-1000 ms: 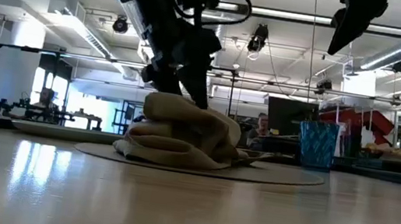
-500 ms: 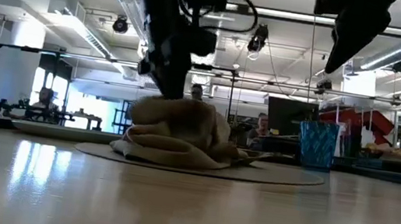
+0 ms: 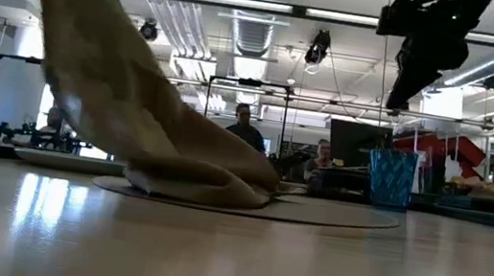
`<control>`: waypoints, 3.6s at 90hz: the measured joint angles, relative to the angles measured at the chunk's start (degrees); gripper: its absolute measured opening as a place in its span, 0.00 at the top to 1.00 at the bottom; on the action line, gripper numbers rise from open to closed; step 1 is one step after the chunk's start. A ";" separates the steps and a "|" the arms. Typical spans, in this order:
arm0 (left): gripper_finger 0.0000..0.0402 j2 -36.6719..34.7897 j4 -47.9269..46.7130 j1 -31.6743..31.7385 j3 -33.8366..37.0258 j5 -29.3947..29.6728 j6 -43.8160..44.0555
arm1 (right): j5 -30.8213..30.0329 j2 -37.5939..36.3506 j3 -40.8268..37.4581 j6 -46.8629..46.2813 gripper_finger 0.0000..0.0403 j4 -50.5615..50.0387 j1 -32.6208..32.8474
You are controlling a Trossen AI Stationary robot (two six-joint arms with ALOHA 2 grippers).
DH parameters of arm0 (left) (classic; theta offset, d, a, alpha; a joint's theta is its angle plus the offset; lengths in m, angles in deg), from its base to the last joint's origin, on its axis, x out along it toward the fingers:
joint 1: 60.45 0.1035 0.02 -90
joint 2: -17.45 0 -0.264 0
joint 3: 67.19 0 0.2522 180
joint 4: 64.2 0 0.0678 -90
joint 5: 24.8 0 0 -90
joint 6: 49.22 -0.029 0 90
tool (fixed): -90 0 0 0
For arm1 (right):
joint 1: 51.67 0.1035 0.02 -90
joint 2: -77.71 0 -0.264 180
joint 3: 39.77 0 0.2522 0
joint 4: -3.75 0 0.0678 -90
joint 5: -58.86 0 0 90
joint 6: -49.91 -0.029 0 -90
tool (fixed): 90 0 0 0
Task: Set table place
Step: Remove the table napkin from the table mat, then put the white plate on the table mat
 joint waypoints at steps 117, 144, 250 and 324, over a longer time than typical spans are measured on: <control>0.83 0.47 6.27 -33.30 14.18 19.01 38.62 | 8.62 0.27 -2.46 8.83 0.64 18.64 0.12; 0.36 -0.32 26.70 -27.39 34.65 -9.39 34.21 | 11.19 0.68 -0.99 12.48 0.51 19.26 0.42; 0.59 3.26 48.43 -9.07 48.26 -5.07 23.88 | 2.68 13.23 -0.06 3.21 0.99 17.19 -0.33; 0.55 0.27 16.50 -4.43 34.67 30.36 11.72 | 8.96 21.49 3.53 9.10 0.64 25.18 0.81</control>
